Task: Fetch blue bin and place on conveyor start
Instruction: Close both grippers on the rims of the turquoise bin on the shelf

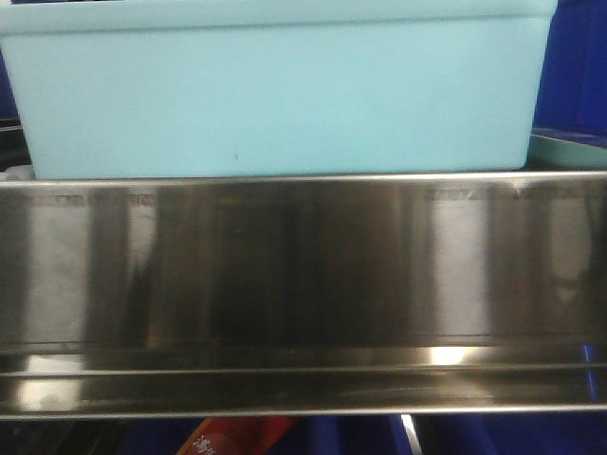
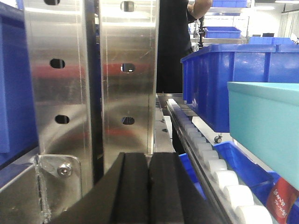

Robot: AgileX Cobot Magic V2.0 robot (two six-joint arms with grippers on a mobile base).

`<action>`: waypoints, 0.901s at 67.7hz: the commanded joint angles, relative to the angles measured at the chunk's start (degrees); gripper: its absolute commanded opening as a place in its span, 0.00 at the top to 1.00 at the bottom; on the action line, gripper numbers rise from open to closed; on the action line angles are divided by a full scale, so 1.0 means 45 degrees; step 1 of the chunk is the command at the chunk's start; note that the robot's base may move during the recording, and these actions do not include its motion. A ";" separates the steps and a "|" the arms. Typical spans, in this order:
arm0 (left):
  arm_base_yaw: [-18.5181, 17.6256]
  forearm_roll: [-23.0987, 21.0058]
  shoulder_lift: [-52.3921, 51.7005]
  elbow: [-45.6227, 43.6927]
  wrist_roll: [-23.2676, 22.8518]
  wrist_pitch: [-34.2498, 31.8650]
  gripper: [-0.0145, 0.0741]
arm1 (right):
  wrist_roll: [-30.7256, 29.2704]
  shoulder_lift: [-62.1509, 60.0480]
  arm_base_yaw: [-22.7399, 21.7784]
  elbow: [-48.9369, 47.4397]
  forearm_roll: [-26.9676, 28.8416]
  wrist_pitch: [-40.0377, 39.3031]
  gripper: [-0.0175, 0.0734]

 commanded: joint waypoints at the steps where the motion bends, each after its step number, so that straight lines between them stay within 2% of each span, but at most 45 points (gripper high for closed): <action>1: -0.0101 -0.0080 -0.0047 -0.0043 0.0015 -0.0192 0.96 | -0.0103 -0.0046 0.0048 -0.0002 0.0040 -0.0432 0.99; 38: -0.0102 -0.0080 -0.0047 -0.0043 0.0015 -0.0328 0.96 | -0.0103 -0.0046 0.0048 -0.0002 0.0040 -0.0432 0.99; 61: -0.0102 -0.0080 -0.0047 -0.0043 0.0015 -0.1612 0.96 | -0.0103 -0.0046 0.0048 -0.0002 0.0040 -0.0527 0.99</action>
